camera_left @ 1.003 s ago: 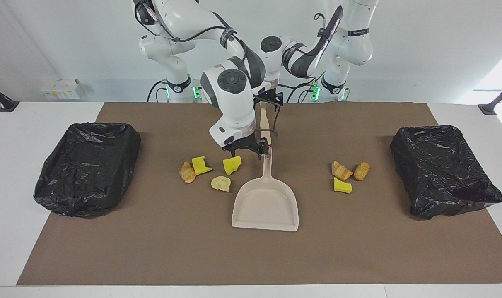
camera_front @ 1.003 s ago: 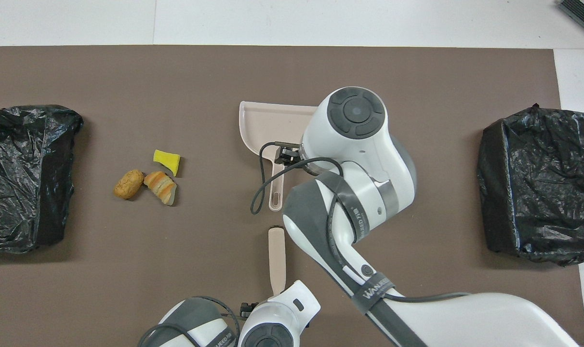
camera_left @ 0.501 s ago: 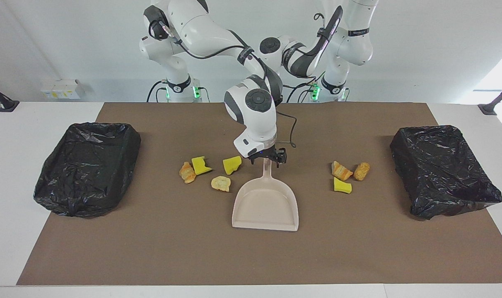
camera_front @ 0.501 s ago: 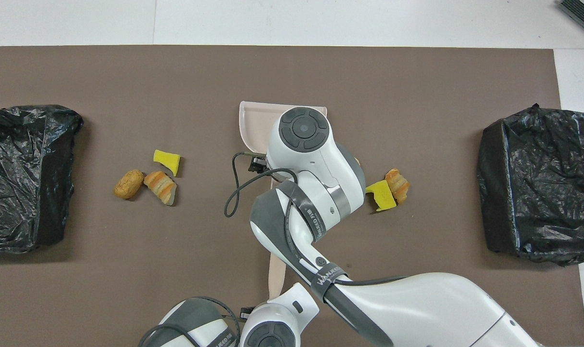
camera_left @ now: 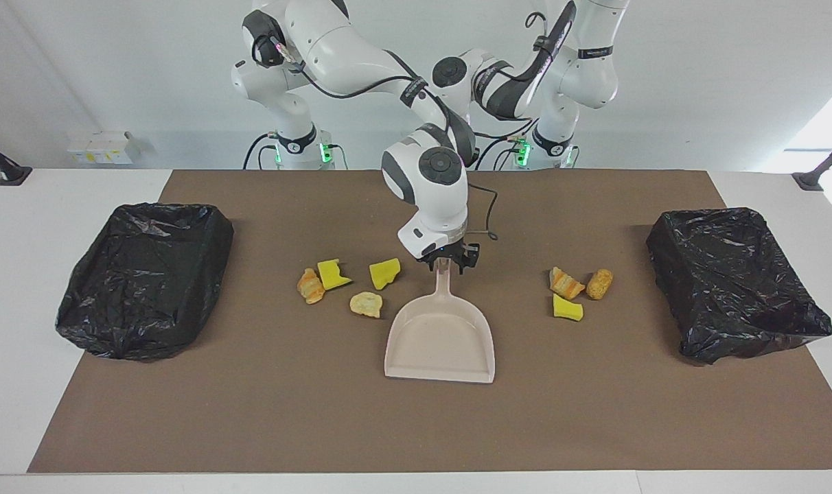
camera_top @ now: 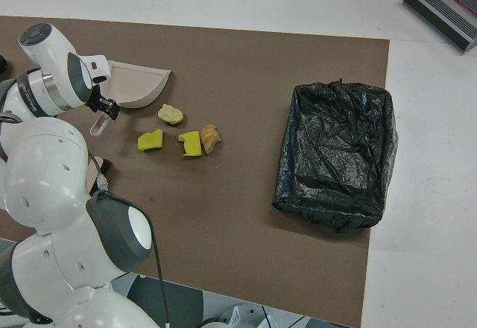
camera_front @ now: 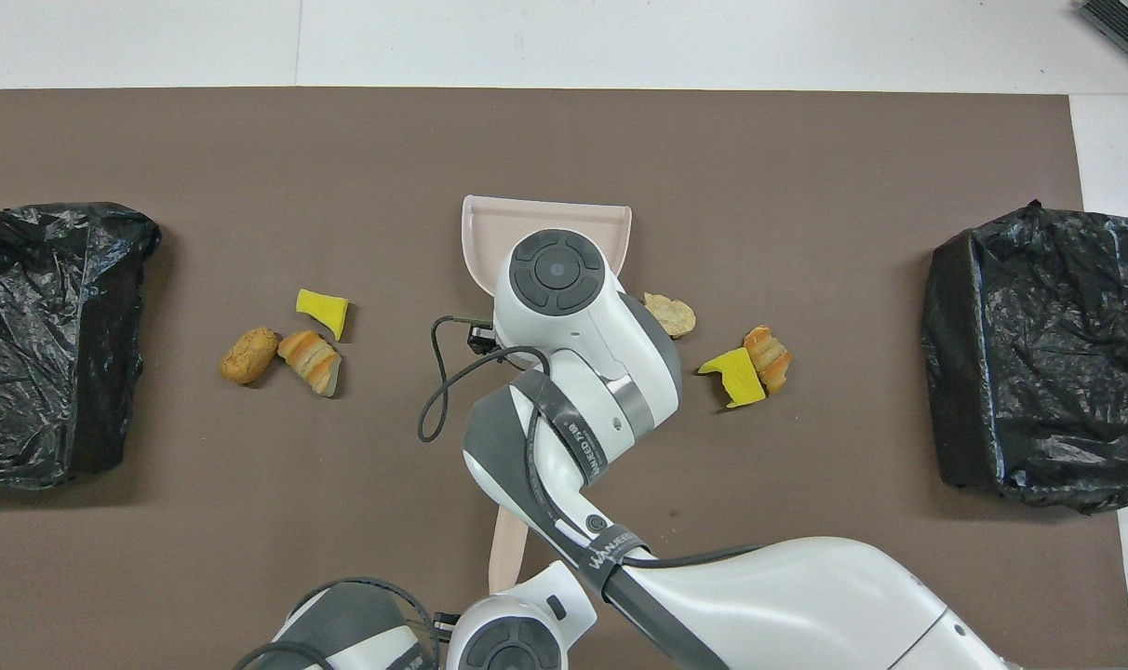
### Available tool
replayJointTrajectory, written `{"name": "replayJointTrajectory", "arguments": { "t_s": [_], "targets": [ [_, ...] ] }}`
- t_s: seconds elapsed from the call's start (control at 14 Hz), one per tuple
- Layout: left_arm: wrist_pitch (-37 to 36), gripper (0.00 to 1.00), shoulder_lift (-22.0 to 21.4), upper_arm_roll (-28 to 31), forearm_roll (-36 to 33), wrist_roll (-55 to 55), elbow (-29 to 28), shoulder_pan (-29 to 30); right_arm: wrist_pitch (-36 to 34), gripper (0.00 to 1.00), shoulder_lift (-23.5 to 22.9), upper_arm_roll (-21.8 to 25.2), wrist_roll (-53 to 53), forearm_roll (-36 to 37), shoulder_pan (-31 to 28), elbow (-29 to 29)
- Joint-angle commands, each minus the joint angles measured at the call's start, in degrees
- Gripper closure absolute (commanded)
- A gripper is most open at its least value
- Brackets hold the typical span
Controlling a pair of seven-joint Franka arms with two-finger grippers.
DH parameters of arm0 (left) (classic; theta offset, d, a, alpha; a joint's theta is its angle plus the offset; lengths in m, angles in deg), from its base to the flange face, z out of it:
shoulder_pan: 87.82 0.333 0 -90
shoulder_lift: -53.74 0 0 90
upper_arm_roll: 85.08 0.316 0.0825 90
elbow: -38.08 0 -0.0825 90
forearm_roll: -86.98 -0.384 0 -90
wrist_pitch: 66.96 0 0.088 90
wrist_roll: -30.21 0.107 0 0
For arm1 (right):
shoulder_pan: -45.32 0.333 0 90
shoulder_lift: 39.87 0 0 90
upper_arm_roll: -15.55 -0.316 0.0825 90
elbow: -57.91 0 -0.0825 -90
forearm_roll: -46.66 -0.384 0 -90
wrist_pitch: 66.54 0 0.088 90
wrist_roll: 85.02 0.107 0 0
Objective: Sweep and dump trash in bin
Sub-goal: 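Grasp the dustpan handle with the right gripper while the left gripper reaches the brush, then lift the brush with the left gripper while the right gripper positions the dustpan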
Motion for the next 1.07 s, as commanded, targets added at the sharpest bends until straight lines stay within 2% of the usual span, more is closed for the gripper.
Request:
{"name": "replayJointTrajectory", "arguments": {
  "t_s": [0.0,0.14,0.21,0.43,0.57,0.79,1.0],
  "targets": [
    [-6.9,1.0,-7.4,0.4,0.5,4.8,-0.5,3.9,0.5,0.51,0.8,0.2,0.4,-0.1,0.0,2.0],
    [-14.1,1.0,-12.5,0.4,0.5,9.0,0.2,8.2,-0.3,0.93,1.0,0.2,0.3,0.4,0.0,2.0],
    [-17.6,1.0,-14.5,0.4,0.5,10.9,0.6,10.4,-0.9,1.0,1.0,0.2,-0.5,1.6,0.0,1.7],
    [-27.0,1.0,-17.7,1.0,-0.2,17.0,1.2,15.8,-3.7,1.0,2.1,0.2,-5.9,4.7,-1.1,-0.1],
    [-30.2,1.0,-17.9,1.0,-1.0,21.9,3.3,22.6,-3.3,1.0,4.0,0.2,-9.0,3.7,-1.9,0.2],
    [-29.1,1.0,-16.7,1.1,-5.4,27.1,4.3,29.6,-4.0,1.0,4.7,0.2,-15.6,3.7,-2.2,0.7],
    [-20.3,1.0,-13.1,1.1,-7.4,31.7,5.5,39.1,-7.3,1.0,6.4,0.2,-26.3,3.7,-2.7,1.7]
  ]
}}
